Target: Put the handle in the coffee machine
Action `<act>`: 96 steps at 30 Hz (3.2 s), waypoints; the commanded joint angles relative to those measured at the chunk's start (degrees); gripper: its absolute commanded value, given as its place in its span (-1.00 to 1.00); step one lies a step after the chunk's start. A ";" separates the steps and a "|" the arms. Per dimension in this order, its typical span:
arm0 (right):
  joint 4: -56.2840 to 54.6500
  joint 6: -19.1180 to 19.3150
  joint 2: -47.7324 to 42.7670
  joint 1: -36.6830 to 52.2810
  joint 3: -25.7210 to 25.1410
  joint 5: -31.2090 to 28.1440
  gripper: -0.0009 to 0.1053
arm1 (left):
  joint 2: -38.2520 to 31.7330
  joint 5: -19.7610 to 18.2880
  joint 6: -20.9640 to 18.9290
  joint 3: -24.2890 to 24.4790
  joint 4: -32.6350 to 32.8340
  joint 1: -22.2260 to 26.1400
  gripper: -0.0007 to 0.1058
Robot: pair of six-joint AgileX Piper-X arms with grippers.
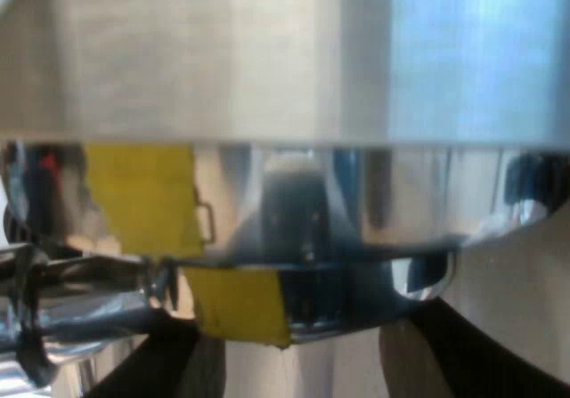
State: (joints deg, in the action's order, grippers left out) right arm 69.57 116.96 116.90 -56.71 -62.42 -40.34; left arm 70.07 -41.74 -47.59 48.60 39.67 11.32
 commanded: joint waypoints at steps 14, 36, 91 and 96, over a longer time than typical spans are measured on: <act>3.84 0.29 -1.25 -0.17 -0.76 0.59 -0.19 | -0.09 -8.76 1.63 2.57 14.67 -0.94 -0.97; 2.90 1.94 -1.25 -0.66 -0.76 0.27 -0.19 | -0.09 -10.09 1.63 2.57 23.66 -9.62 -0.97; -79.37 -32.90 -60.52 -29.64 22.98 -18.76 -0.19 | -0.09 2.20 -1.44 9.93 24.27 -28.93 -0.97; -80.22 -36.25 -60.51 -29.64 22.98 -15.87 -0.19 | -0.09 3.08 -1.44 10.39 23.96 -29.14 -0.97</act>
State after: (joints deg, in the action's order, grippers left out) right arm -10.00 81.16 56.67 -86.24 -39.36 -56.80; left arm 70.41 -30.73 -48.12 56.08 70.52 -16.89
